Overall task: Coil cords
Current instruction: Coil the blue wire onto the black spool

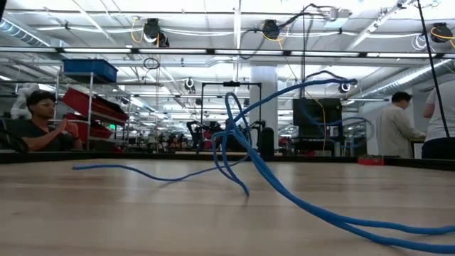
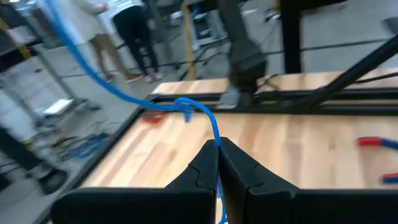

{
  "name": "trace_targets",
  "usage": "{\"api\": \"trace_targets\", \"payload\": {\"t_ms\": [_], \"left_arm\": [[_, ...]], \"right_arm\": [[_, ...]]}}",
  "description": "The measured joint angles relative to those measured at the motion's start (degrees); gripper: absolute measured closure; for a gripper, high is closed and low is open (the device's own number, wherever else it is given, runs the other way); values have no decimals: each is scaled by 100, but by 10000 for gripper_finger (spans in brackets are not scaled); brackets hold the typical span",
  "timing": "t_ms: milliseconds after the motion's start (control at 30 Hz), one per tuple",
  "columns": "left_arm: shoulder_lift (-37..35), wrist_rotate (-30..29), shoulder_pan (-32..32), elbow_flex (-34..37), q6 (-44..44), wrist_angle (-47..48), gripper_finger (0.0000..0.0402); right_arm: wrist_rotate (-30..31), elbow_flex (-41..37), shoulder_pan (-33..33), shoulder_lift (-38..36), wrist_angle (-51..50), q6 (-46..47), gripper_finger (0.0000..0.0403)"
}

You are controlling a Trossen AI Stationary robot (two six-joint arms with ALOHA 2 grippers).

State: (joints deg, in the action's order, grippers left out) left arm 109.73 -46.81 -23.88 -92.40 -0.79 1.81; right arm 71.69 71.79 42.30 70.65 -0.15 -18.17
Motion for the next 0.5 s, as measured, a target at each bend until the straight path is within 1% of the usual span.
{"api": "trace_targets", "payload": {"t_ms": [133, 400, 500], "left_arm": [[24, 356, 17, 0, -127, -383, 391], [24, 553, 0, 0, -201, -620, 391], [24, 921, -16, 0, -441, -632, 391]], "right_arm": [[165, -2, -239, 202, 3, -11, 403], [183, -2, -728, 587, 130, -56, 403], [182, -2, -861, 692, 128, -139, 403]]}}
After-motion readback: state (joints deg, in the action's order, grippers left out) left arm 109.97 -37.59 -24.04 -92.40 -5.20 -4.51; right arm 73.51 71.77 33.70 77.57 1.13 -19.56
